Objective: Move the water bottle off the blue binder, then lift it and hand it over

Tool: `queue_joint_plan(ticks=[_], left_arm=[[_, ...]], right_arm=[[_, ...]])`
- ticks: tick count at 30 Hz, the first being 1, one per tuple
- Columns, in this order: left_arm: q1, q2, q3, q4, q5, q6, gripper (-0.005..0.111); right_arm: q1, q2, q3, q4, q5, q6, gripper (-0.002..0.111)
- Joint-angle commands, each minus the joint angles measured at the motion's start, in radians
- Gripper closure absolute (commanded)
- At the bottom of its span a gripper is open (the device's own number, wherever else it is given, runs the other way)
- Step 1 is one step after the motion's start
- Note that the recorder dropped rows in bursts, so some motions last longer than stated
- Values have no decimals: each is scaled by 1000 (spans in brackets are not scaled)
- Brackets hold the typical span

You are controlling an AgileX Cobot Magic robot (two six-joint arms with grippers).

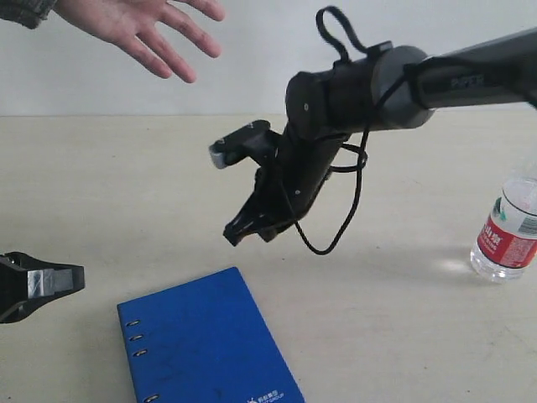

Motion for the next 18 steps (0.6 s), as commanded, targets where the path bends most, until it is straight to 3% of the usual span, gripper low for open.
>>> queue_joint_plan(ticks=[1,5,8,13,18], left_arm=[[-5,8,23,-5,-1,-87,102],[-5,68,90,-5,-5,-105,102],[-5,104,98,-7,-14,-80,102],[-5,103,98,-35,-95,-59,102],[-5,38,98,-35,-166,-59,102]], right_arm=[[54,-44,2,300,98,-369,108],[146,-42,2,423,241,-649,108],[239,-38,2,494,203,-788,108],[358,49,2,514,34,-748,108],[348,130,2,418,-21,-524,108]])
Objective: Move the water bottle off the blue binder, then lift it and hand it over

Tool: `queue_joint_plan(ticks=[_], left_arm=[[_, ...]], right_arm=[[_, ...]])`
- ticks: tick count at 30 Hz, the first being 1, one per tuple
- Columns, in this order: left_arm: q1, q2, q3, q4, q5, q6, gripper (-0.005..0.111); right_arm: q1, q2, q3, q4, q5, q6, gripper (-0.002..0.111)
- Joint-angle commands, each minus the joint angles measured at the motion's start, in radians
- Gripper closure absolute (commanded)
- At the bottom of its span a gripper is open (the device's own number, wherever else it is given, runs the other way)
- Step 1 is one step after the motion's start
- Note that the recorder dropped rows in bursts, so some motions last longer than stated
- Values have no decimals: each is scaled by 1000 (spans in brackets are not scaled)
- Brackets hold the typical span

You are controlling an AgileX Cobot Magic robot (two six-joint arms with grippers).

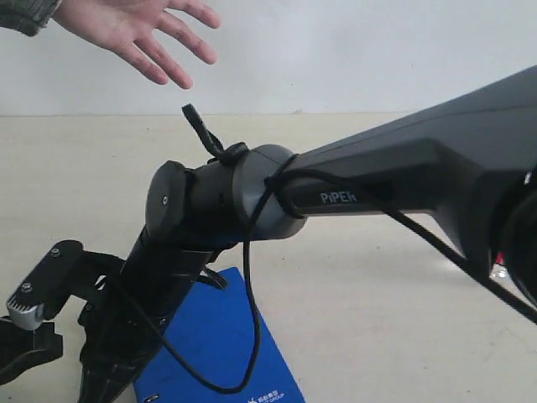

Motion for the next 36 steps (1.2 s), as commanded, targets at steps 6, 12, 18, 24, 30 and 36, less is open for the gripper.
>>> queue_joint_plan(ticks=[6,12,18,24,30,36], left_arm=[[-5,-169,-4,-11,-9,-6,102],[-5,-242,-4,-7,-6,-6,102],[-5,-296,-4,24,-5,-6,102],[-5,-386,-4,109,13,-27,102],[-5,-477,-4,227,21,-154,102],[-5,-542,-4,232,34,-155,102]], right_arm=[[-11,34,2,-332,-165,368,108],[-39,34,2,-567,-124,600,108],[-89,34,2,-649,-132,748,108],[-62,-74,2,-618,-119,467,108],[-17,-210,47,-335,107,246,108],[35,-313,267,-305,150,273,108]])
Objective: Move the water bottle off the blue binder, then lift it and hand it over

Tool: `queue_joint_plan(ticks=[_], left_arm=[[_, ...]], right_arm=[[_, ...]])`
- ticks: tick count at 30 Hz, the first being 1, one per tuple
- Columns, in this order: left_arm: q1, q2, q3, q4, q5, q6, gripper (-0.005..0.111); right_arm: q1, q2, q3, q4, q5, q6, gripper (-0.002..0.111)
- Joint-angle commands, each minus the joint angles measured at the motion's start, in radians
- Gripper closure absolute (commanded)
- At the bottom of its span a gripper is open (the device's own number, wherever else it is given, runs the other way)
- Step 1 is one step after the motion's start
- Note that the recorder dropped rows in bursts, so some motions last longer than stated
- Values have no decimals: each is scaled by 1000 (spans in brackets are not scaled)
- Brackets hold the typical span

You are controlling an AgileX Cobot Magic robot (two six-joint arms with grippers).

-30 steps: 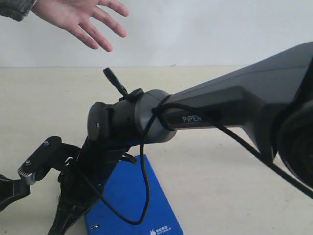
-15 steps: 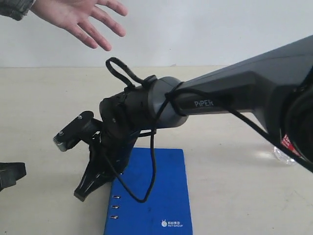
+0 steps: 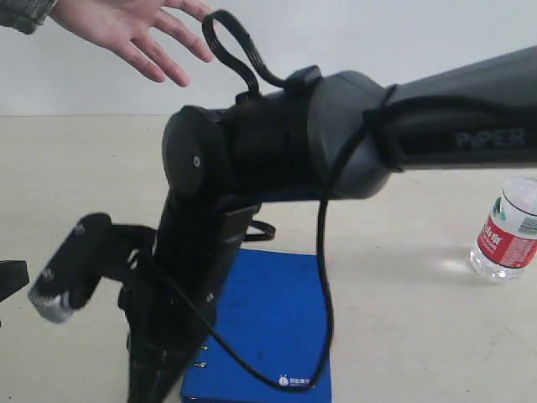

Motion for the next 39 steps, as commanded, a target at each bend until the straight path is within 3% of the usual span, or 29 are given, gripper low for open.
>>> queue_joint_plan(ticks=[1,8,16,21,30,35,39], left_arm=[[-5,-37,-3,17,36,-15,102],[-5,-37,-3,27,85,-15,102],[-5,-37,-3,27,150,-13,102],[-5,-37,-3,27,236,-13,102],[-5,-7,-3,37,334,-73,102],[-5,95,-3,101,398,-128,102],[-5,212,-3,42,424,-58,102]], right_arm=[[28,-82,165,16,45,-3,108],[41,-144,436,21,-266,8,108],[39,-142,546,17,-515,46,108],[26,-142,574,15,-569,106,108],[-89,-110,574,14,-645,230,108],[-81,-128,563,14,-571,226,108],[-56,-233,560,24,-466,228,108]])
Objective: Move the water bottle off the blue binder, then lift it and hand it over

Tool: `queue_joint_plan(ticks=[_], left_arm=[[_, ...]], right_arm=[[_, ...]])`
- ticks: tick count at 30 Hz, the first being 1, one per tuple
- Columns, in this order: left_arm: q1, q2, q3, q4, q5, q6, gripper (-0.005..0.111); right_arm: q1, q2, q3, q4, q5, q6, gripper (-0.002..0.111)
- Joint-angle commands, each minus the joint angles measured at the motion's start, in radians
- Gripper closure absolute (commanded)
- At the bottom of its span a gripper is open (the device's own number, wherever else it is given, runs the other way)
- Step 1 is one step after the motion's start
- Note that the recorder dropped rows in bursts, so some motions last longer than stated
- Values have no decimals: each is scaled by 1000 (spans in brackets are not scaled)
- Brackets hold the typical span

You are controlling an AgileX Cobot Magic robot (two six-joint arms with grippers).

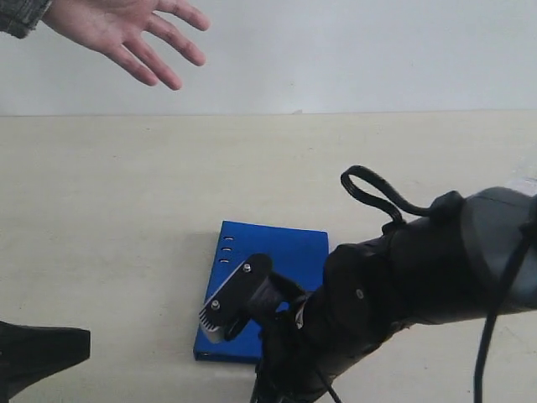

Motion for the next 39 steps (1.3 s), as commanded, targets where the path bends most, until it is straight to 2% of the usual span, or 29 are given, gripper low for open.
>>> queue_joint_plan(ticks=[1,6,8,9,12,14,16,22,26,31,34,39], left_arm=[[-5,122,-3,-73,31,75,102],[-5,260,-3,-234,71,241,101],[-5,310,-3,-285,72,289,95],[-5,329,-3,-302,72,313,90],[-5,402,-3,-389,72,371,64],[-5,442,-3,-396,72,399,47],[-5,484,-21,-396,70,412,41],[-5,617,-114,-396,113,439,45],[-35,701,-176,-396,123,450,45],[-154,793,-235,-396,100,464,45],[-209,809,-271,-396,36,464,45],[-216,811,-335,-396,-28,464,45]], right_arm=[[18,-121,-4,5,93,20,108],[-57,-231,7,3,-22,250,108],[-122,-235,26,5,-73,364,108],[-149,-235,38,7,-80,390,108],[-249,-235,60,7,-44,410,108],[-291,-235,60,7,4,410,108],[-318,-235,60,9,29,410,101],[-333,-235,60,70,0,410,68],[-333,-201,60,85,-10,410,66],[-333,-123,60,143,-21,410,66],[-333,-108,60,151,-19,398,66],[-333,-97,60,156,-63,377,66]])
